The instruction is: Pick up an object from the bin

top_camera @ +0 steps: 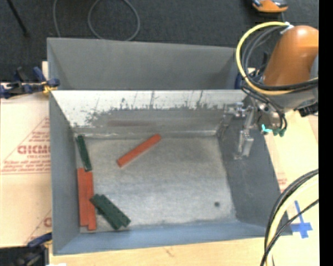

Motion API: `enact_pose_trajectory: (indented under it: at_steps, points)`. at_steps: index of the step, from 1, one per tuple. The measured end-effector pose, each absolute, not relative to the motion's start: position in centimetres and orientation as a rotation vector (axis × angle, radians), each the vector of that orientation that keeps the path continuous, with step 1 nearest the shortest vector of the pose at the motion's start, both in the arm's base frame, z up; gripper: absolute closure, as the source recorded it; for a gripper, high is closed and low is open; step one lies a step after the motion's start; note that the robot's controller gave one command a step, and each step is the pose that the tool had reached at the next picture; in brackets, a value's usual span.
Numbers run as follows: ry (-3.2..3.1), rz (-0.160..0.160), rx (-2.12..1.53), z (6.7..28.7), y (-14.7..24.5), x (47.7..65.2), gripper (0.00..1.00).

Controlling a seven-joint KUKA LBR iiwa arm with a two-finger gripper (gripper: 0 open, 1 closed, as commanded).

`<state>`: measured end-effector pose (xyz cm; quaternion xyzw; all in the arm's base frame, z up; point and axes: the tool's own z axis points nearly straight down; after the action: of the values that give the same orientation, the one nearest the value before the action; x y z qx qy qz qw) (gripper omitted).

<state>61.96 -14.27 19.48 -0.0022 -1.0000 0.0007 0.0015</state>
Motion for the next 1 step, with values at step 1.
enact_pose_trajectory:
  at_steps: [1]
  points:
    - [-3.125,-0.001,-0.294,6.81,-9.04,64.70,0.00]
